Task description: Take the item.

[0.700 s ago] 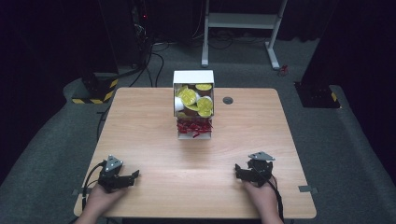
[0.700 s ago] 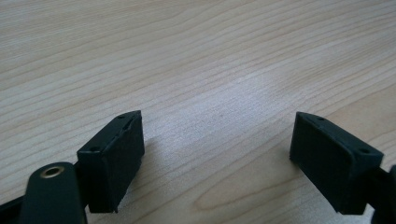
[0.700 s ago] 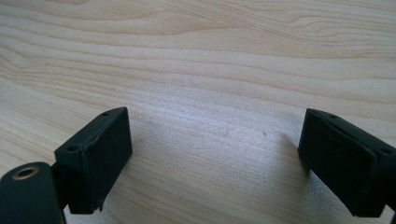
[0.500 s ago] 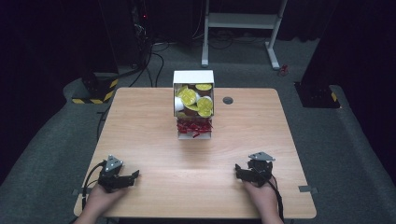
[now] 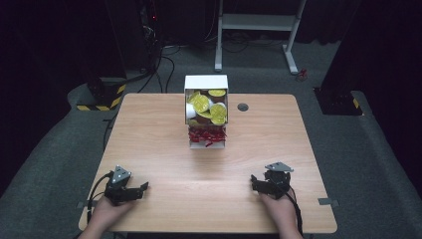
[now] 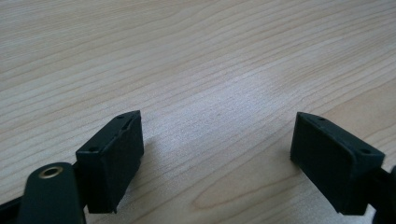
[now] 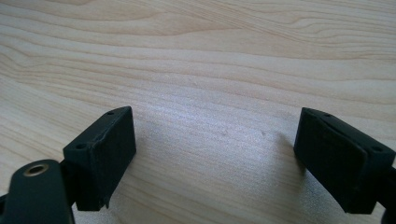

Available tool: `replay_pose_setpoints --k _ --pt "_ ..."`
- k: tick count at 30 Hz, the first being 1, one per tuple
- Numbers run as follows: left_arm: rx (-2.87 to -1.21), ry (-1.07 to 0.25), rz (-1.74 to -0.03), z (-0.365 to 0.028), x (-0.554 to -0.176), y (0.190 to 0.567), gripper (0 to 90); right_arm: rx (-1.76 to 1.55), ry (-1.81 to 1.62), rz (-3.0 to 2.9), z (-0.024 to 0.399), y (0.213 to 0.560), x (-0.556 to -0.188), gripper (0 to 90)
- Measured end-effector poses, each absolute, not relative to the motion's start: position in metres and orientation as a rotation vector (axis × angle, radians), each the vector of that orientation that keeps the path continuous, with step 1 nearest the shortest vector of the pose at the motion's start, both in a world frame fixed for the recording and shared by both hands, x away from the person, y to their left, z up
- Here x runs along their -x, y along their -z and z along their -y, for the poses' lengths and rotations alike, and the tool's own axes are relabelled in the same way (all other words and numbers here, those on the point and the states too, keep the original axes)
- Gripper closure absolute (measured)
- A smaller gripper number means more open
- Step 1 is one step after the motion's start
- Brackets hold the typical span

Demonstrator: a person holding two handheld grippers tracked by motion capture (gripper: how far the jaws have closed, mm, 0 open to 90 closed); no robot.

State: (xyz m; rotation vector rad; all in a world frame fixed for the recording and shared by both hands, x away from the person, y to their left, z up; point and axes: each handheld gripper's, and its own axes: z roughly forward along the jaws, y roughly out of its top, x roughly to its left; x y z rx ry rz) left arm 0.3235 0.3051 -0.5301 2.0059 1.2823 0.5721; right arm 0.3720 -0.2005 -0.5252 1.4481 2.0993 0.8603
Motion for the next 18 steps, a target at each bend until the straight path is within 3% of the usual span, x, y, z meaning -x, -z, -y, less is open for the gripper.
replay_pose_setpoints --k 18 --pt "-2.007 -0.572 -1.281 -0.3051 -0.3237 0.5301 17.4 -1.444 -0.865 -2.104 0.2004 0.5248 -0.3704 15.3"
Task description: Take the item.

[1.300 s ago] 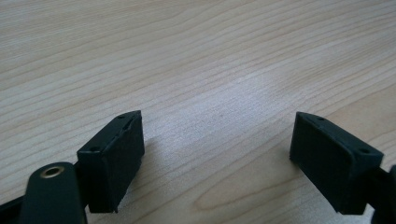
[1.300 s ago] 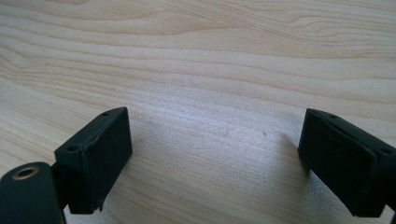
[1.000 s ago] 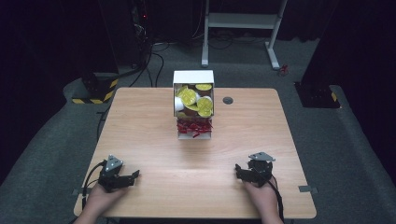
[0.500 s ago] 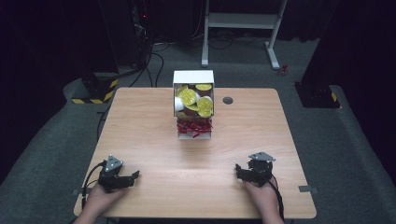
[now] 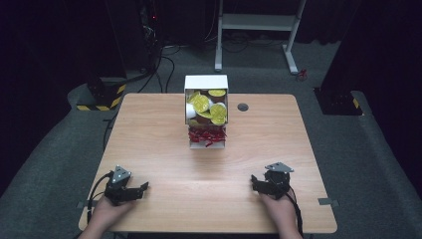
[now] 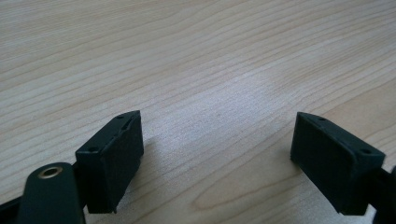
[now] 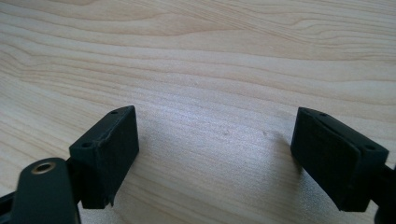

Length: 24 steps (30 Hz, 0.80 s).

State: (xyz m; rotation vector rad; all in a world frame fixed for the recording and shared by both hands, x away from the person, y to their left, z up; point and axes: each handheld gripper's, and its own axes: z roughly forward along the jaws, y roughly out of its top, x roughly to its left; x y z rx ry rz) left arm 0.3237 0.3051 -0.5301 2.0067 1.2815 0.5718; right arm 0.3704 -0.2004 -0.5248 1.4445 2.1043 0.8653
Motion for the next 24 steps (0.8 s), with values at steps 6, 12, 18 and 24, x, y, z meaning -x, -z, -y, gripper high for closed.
replay_pose_setpoints --k 6,12,18,24 --pt "-2.01 -0.574 -1.279 -0.305 -0.324 0.53 17.4 -1.439 -0.866 -2.104 0.201 0.525 -0.37 17.1" --pt "-2.011 -0.572 -1.278 -0.305 -0.324 0.53 17.4 -1.425 -0.912 -2.106 0.203 0.519 -0.368 21.2" --pt "-2.012 -0.571 -1.277 -0.306 -0.324 0.53 17.3 -1.392 -0.94 -2.073 0.202 0.51 -0.364 23.5" --pt "-2.011 -0.571 -1.277 -0.305 -0.324 0.53 17.3 -1.365 -0.962 -2.066 0.195 0.503 -0.36 26.8"
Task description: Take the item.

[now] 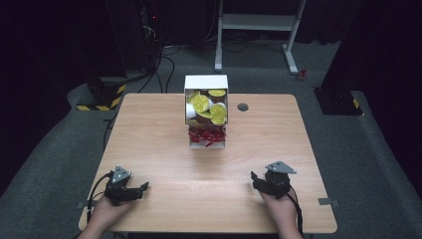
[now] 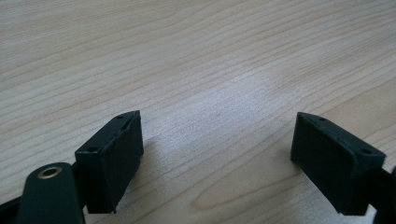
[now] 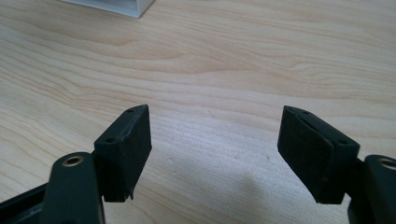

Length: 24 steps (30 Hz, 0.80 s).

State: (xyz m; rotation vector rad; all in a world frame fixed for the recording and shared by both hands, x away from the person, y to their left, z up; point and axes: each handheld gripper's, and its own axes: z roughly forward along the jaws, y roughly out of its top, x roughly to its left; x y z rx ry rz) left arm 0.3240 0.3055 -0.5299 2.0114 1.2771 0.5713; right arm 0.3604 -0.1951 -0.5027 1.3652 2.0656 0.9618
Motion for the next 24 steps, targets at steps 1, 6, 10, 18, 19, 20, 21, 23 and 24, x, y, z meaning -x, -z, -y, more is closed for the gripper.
replay_pose_setpoints --k 1,6,10,18,19,20,21,23,24 --pt "-2.011 -0.571 -1.277 -0.305 -0.324 0.53 17.3 -1.353 -0.966 -2.064 0.194 0.502 -0.36 28.8" --pt "-2.011 -0.571 -1.277 -0.305 -0.324 0.53 17.3 -1.312 -0.99 -2.072 0.191 0.498 -0.356 33.8" --pt "-2.012 -0.572 -1.276 -0.306 -0.324 0.53 17.2 -1.299 -1.005 -2.077 0.188 0.496 -0.354 37.9" --pt "-2.005 -0.572 -1.283 -0.305 -0.324 0.53 17.2 -1.269 -1.05 -2.1 0.185 0.492 -0.357 39.0" --pt "-2.008 -0.569 -1.283 -0.305 -0.324 0.53 17.2 -1.266 -1.05 -2.104 0.184 0.491 -0.359 39.0" --pt "-2.006 -0.572 -1.283 -0.305 -0.324 0.53 17.1 -1.263 -1.043 -2.107 0.182 0.49 -0.36 39.0" --pt "-2.006 -0.572 -1.283 -0.305 -0.324 0.53 17.1 -1.26 -1.037 -2.109 0.181 0.489 -0.361 39.0" --pt "-2.013 -0.571 -1.28 -0.305 -0.324 0.53 17.1 -1.253 -1.031 -2.116 0.178 0.487 -0.362 39.8" --pt "-2.013 -0.57 -1.28 -0.305 -0.324 0.53 17.1 -1.252 -1.031 -2.118 0.177 0.486 -0.363 39.8"
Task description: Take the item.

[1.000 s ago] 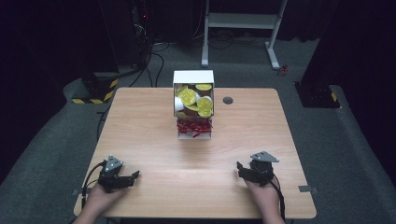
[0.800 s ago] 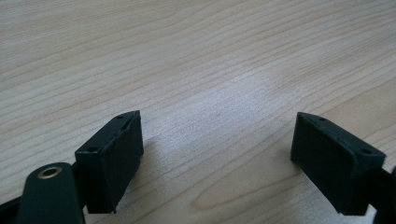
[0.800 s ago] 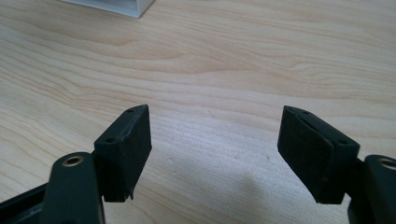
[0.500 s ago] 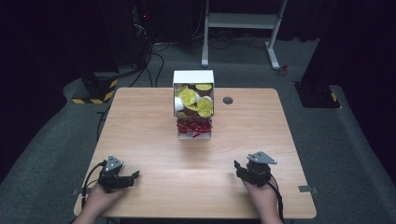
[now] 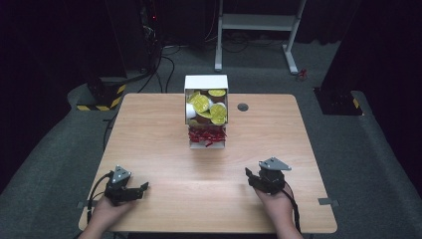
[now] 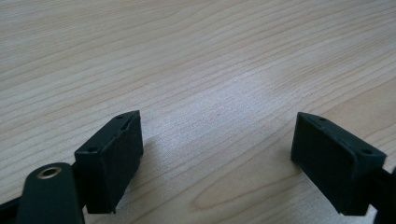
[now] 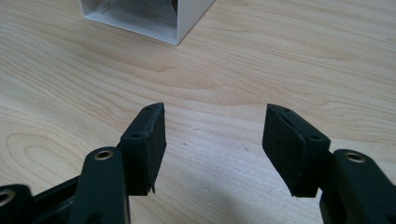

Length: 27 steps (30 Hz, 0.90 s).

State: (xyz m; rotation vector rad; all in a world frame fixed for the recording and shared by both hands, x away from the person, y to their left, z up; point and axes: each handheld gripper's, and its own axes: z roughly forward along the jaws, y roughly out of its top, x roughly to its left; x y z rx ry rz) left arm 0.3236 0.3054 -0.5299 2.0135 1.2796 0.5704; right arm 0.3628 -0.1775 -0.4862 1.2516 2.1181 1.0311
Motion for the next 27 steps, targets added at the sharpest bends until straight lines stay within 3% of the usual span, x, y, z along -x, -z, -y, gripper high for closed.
replay_pose_setpoints --k 27 --pt "-2.02 -0.573 -1.272 -0.306 -0.324 0.53 16.1 -1.245 -1.097 -2.108 0.156 0.474 -0.38 48.5"
